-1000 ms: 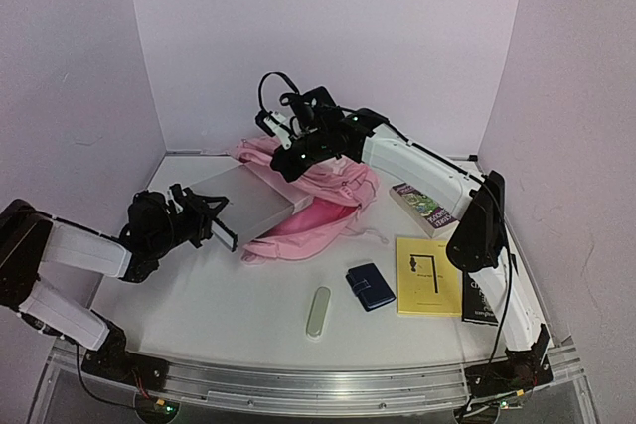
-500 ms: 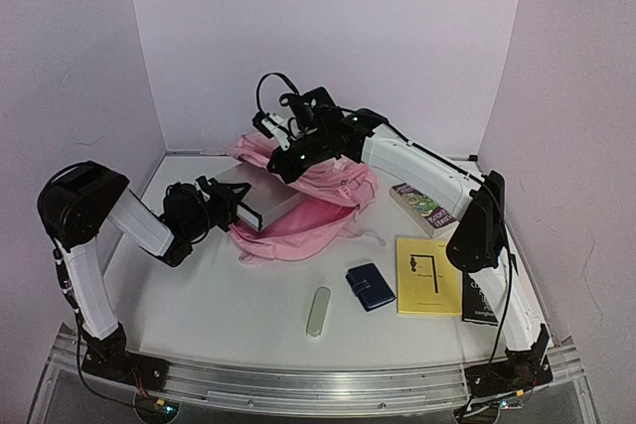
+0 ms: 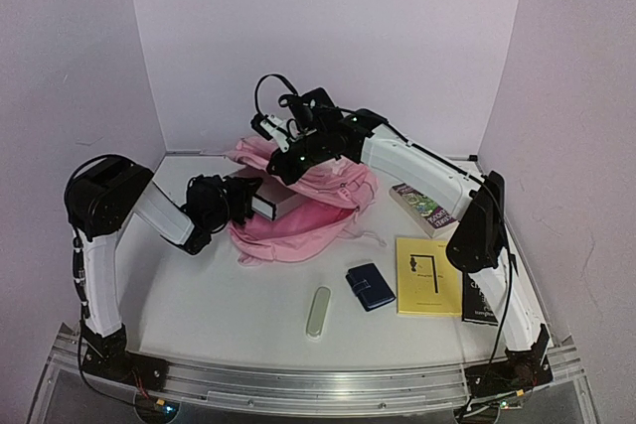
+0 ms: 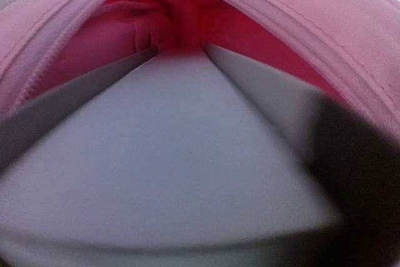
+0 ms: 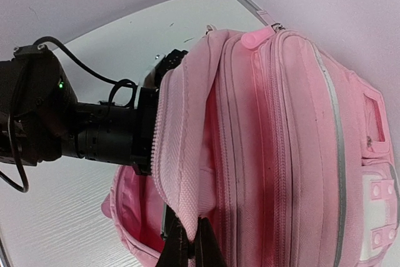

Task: Pack the student bag
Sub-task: Place the book in the student bag.

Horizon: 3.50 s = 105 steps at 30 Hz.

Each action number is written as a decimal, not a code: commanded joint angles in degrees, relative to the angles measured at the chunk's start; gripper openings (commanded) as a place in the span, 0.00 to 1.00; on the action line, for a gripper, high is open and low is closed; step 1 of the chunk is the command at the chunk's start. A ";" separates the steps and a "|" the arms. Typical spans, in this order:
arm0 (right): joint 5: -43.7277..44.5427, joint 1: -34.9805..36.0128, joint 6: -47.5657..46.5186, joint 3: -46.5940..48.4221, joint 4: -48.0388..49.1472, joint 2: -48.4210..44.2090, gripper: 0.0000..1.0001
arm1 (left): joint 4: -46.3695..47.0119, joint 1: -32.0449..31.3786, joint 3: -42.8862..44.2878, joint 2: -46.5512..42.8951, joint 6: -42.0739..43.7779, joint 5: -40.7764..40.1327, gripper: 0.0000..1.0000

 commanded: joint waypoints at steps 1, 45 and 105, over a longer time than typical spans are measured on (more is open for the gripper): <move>-0.88 1.35 -0.61 3.76 4.26 -4.05 0.00 | -12.67 -2.06 1.94 -7.73 2.71 -4.40 0.58; -1.33 0.42 -0.48 2.52 4.46 -4.61 0.00 | -34.49 -6.82 12.84 -6.97 5.05 -8.90 0.66; -6.25 -3.69 3.59 -13.68 6.45 0.96 0.60 | -66.49 -8.19 -10.29 -54.82 22.62 -16.22 1.00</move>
